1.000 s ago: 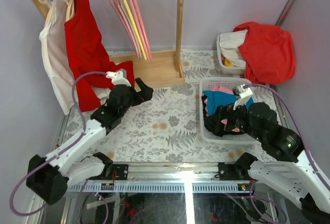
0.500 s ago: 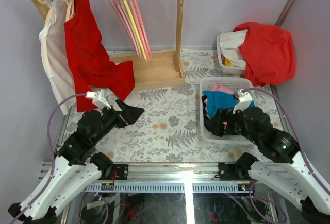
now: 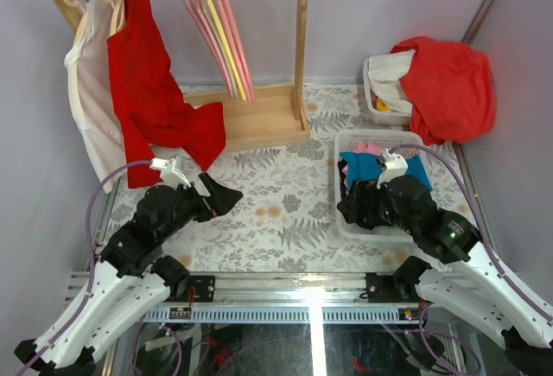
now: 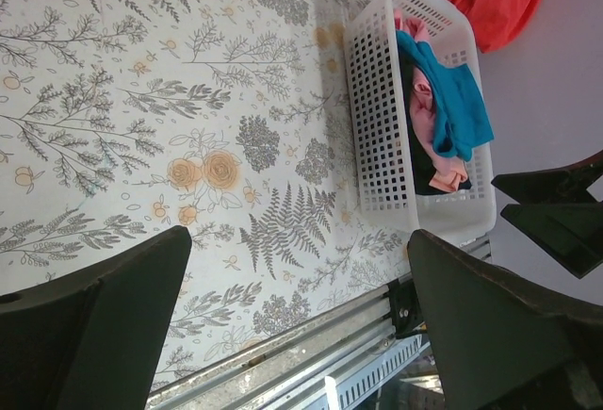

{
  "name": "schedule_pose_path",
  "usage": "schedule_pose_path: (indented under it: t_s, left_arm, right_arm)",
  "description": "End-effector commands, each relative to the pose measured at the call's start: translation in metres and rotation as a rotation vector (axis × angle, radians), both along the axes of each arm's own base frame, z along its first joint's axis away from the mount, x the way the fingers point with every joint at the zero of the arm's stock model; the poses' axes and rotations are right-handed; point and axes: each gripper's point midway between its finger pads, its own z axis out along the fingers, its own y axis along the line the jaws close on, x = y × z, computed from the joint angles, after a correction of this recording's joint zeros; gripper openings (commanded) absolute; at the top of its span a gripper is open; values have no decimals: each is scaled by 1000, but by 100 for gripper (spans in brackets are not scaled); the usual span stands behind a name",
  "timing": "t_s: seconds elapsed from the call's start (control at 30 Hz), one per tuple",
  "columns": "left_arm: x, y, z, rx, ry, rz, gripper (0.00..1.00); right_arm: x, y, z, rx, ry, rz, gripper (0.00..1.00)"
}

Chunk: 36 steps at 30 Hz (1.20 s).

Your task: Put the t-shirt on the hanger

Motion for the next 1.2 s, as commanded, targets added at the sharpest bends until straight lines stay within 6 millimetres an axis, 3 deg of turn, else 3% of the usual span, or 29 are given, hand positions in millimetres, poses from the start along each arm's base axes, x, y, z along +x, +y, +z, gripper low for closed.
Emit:
schedule_pose_path:
  t_s: [0.0,0.43,1.17]
  left_arm:
    - [-1,-11,16,-29,-30,-56,100]
    - [-1,-32,10,-63,15,-141,100]
    - [18,-17,19,23,5,-31,100]
  right_arm:
    - [14,8,26,57,-68,-19,99]
    - [19,2,34,-5,-6,-74,99]
    - [28,17,50,-43,-6,-9,99]
